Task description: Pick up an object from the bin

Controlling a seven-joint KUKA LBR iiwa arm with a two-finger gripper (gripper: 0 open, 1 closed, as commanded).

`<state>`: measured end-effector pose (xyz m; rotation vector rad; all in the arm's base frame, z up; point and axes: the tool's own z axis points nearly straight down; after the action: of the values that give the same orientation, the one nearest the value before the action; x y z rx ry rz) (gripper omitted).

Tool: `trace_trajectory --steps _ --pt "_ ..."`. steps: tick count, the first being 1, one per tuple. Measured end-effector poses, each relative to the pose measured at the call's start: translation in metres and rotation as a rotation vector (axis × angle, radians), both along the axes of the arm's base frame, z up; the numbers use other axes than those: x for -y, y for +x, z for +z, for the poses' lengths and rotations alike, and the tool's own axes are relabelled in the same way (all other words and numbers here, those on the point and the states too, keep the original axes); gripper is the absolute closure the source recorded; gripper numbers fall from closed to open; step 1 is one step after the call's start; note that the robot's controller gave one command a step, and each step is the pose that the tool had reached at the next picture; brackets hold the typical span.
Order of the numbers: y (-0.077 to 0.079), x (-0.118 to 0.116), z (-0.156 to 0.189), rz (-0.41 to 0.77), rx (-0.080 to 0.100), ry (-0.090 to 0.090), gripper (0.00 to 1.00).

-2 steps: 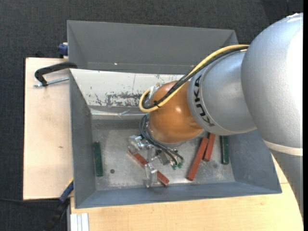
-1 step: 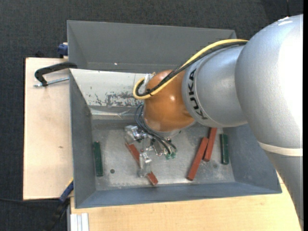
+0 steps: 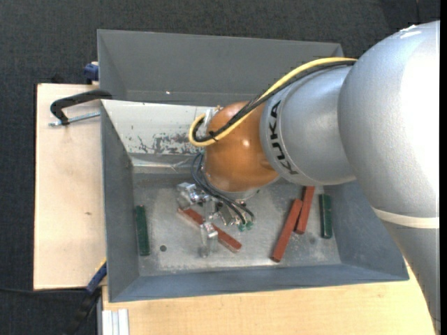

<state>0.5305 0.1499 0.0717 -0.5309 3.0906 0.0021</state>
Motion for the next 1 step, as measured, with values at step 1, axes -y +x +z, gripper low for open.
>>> trace_trajectory --steps 1 --pt "0.0520 0.0488 -0.0001 0.137 0.001 -0.001 1.00"
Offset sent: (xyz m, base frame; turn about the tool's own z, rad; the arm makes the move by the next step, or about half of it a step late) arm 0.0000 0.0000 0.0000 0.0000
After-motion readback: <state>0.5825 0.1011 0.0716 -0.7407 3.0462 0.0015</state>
